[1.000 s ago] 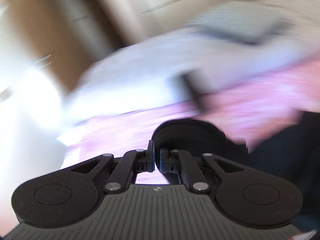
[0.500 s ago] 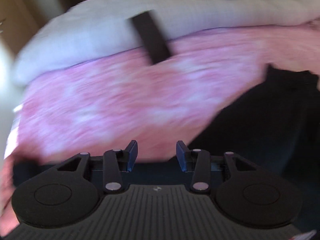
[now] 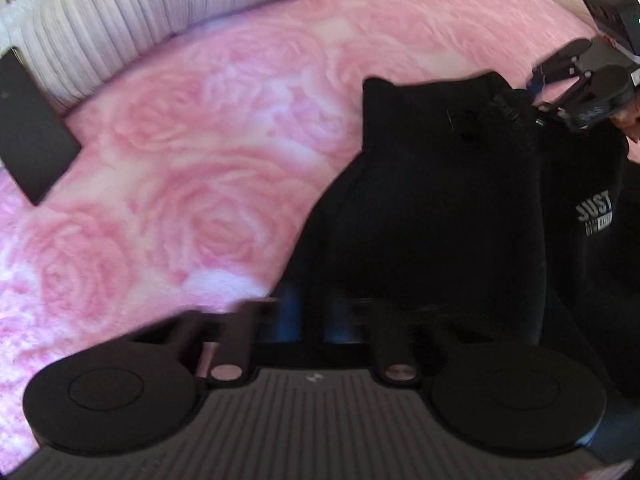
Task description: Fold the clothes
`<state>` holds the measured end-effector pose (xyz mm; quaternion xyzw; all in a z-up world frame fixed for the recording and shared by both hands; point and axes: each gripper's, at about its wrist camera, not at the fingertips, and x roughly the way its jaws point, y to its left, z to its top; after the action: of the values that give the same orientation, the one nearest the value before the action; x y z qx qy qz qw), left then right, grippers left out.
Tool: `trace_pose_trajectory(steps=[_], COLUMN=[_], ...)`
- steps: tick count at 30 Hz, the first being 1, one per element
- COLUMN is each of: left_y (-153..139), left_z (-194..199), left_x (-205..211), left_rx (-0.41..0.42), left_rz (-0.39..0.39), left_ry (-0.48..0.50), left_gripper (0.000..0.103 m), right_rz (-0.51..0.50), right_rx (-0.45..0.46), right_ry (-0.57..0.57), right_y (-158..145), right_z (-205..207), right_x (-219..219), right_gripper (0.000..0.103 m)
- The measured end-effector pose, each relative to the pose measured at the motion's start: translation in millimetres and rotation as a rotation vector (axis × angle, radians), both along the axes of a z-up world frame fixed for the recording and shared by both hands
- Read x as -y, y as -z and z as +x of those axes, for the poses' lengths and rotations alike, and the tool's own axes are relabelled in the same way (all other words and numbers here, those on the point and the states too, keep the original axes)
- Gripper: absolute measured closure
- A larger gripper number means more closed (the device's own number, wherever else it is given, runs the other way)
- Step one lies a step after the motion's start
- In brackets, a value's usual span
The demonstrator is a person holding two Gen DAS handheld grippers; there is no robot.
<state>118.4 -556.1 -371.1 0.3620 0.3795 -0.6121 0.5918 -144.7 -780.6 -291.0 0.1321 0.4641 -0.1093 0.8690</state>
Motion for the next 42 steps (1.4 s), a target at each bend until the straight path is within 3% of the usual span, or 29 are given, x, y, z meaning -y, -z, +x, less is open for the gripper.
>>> trace_pose_trajectory(steps=[1, 5, 6, 9, 12, 14, 17, 18, 19, 25, 28, 32, 35, 37, 40, 42], left_y=[-7, -44, -50, -41, -14, -7, -9, -11, -14, -55, -77, -92, -102, -108, -115, -112], left_z=[2, 31, 40, 54, 55, 50, 49, 49, 47, 15, -11, -85, -158, -212, -298, -348], left_x=[-3, -11, -10, 2, 8, 6, 0, 0, 0, -2, -2, 12, 26, 36, 45, 51], left_rx=[0.006, 0.023, 0.030, 0.069, 0.065, 0.067, 0.054, 0.053, 0.066, 0.124, 0.129, 0.035, -0.069, -0.151, -0.199, -0.195], left_rz=[-0.034, -0.181, -0.202, -0.166, -0.073, -0.069, -0.092, -0.099, -0.103, -0.171, -0.207, -0.226, -0.242, -0.250, -0.253, -0.244], left_ry=[-0.030, -0.202, -0.244, -0.308, -0.313, -0.308, -0.329, -0.336, -0.341, -0.290, -0.254, -0.089, 0.078, 0.228, 0.482, 0.610], left_gripper=[0.103, 0.103, 0.103, 0.103, 0.102, 0.100, 0.098, 0.096, 0.092, 0.085, 0.085, 0.085, 0.084, 0.082, 0.076, 0.071], right_rz=[-0.010, -0.050, -0.070, -0.131, -0.099, -0.057, -0.087, -0.093, -0.099, -0.042, 0.006, 0.106, 0.255, 0.310, 0.370, 0.365], right_rx=[0.010, 0.049, 0.058, 0.074, 0.063, 0.069, 0.048, 0.038, 0.027, -0.111, -0.171, -0.232, -0.243, -0.255, -0.263, -0.224], right_ry=[-0.001, -0.004, -0.004, 0.008, 0.057, 0.082, 0.079, 0.093, 0.106, 0.198, 0.307, 0.402, 0.420, 0.395, 0.386, 0.454], right_y=[-5, -25, -31, -45, -35, -28, -20, -19, -17, -17, -25, -31, -29, -31, -37, -44], right_z=[6, 28, 38, 76, 96, 91, 61, 43, 26, -112, -185, -265, -306, -324, -351, -374], right_x=[3, 17, 24, 48, 59, 58, 45, 40, 34, -2, -19, -50, -83, -107, -136, -141], right_gripper=[0.087, 0.093, 0.099, 0.103, 0.103, 0.101, 0.066, 0.039, 0.027, 0.027, 0.027, 0.027, 0.027, 0.027, 0.027, 0.027])
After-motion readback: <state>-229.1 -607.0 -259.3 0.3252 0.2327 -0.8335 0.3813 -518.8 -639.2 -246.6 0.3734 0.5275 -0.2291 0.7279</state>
